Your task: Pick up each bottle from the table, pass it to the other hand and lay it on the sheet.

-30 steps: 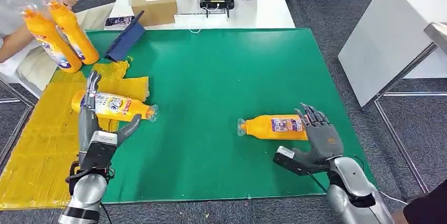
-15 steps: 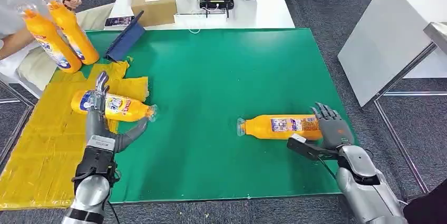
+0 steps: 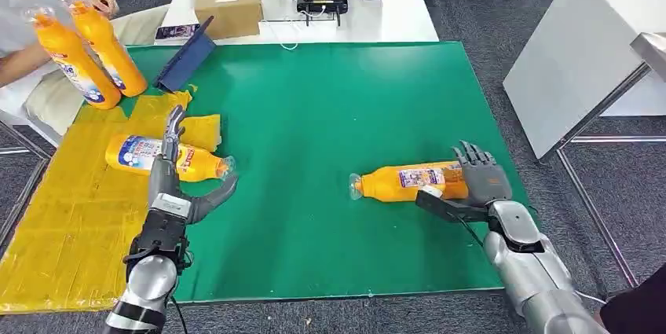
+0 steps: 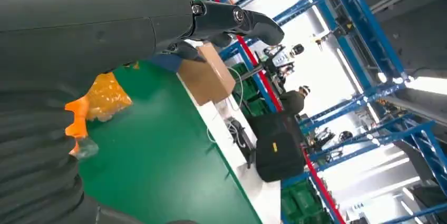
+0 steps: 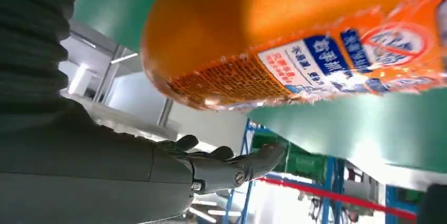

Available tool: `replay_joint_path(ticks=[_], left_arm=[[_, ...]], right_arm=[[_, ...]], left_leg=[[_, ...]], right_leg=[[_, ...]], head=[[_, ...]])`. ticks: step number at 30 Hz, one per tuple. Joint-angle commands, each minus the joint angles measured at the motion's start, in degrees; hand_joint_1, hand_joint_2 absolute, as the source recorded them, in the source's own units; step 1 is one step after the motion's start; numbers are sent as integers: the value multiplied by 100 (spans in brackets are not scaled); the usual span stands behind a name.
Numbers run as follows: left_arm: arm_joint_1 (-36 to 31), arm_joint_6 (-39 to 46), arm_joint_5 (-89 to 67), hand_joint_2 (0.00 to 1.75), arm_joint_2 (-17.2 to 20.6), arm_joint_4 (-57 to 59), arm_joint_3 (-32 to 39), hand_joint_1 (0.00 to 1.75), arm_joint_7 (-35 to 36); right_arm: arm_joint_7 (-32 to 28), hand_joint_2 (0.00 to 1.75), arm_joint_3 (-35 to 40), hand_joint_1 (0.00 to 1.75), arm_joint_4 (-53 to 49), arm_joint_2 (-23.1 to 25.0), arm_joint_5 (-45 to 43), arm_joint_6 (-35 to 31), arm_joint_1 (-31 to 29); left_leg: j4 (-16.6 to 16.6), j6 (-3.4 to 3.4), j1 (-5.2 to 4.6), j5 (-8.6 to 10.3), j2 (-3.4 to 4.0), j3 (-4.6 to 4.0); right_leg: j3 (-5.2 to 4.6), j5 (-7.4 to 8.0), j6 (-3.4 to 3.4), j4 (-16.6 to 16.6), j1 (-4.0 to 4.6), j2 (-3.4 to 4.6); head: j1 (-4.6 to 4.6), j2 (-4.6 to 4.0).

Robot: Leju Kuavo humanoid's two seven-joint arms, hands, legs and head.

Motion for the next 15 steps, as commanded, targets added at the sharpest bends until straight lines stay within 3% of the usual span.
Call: replay_joint_path(ticks=[1,5,11,15], left_arm=[[-263,-29,32,175,-25,506,-152,0,47],[-271,-42,74,175,-50,519,-161,0,46],[-429,-74,320,175,-30,728,-288,0,-113],[-441,-75,322,175,-33,740,-295,0,-114]], right_arm=[[20,175,286,0,857,269,18,-46,-511],[-9,175,348,0,998,364,19,57,-594],[-971,175,935,0,1724,323,-296,741,-847],[-969,175,950,0,1734,341,-304,738,-852]], left_leg=[[-2,-7,5,-4,-2,15],[-1,-9,6,-9,3,24],[0,-12,10,-11,-7,35],[-1,-10,11,-6,-12,30]], right_leg=[[16,-2,-8,-4,2,20],[24,-5,-12,-3,3,31],[38,-9,-15,-4,5,29],[34,-6,-13,-7,6,20]], head=[[0,0],[0,0],[2,0],[2,0]])
